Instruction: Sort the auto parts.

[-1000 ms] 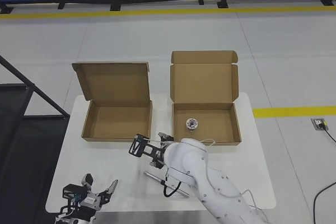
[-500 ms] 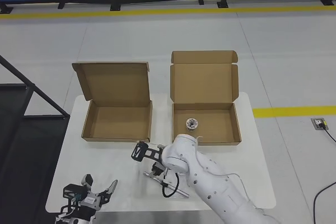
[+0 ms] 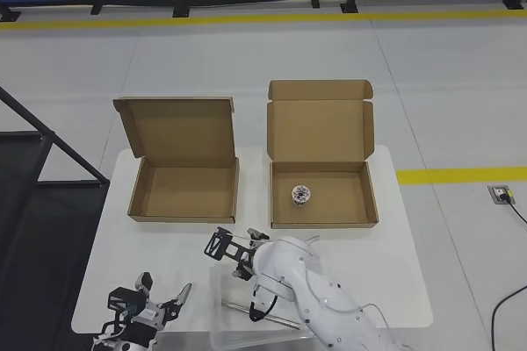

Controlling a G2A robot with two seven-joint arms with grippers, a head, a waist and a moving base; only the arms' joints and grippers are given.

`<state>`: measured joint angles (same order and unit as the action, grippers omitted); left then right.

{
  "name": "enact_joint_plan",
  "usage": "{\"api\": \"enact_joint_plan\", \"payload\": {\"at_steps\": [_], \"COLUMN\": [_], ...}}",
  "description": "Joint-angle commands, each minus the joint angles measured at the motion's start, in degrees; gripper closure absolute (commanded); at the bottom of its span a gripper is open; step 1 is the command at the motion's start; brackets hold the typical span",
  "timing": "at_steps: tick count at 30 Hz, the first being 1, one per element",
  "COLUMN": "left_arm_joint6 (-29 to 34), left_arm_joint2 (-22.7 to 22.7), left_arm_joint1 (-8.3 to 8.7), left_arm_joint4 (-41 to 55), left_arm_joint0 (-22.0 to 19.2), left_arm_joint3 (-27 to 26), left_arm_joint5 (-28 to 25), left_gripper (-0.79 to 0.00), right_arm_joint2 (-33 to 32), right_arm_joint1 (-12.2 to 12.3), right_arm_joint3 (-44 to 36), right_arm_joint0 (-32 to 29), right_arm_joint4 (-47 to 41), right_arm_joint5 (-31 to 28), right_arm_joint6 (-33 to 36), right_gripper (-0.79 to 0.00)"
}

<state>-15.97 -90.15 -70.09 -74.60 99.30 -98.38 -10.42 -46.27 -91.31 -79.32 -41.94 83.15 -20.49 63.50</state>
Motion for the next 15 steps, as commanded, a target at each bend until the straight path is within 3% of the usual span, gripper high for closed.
{"api": "enact_joint_plan", "payload": {"at_steps": [1,6,10,15], "left_arm_joint6": [-0.3,-1.0,-1.3,-1.7], "left_arm_joint2": [-0.1,-0.6,-0.7,-1.0], "left_arm_joint1": [0.0,0.0,-0.01,-0.03], "left_arm_joint4": [-0.1,0.5,0.6,0.8], "left_arm_joint0": [0.3,0.7,0.9,1.2], "left_arm_joint3": [-0.1,0.1,0.1,0.0], "left_arm_joint5": [-0.1,-0.2,-0.2,-0.2], "left_gripper": [-0.785,-0.785,-0.785,-0.785], "right_arm_joint2": [-0.5,-1.7,-1.4,0.6], "right_arm_joint1": [0.3,1.1,0.8,-0.3], "right_arm_joint3": [-1.4,-4.2,-1.3,5.3], "right_arm_joint0": [-0.5,-2.0,-0.1,4.5], "right_arm_joint4": [0.4,2.3,1.7,-0.7], "right_arm_joint5": [-0.8,-4.5,-6.0,-7.9], "right_arm_joint6": [1.1,2.6,5.0,6.8], "right_gripper": [-0.785,-0.785,-0.785,-0.671]}}
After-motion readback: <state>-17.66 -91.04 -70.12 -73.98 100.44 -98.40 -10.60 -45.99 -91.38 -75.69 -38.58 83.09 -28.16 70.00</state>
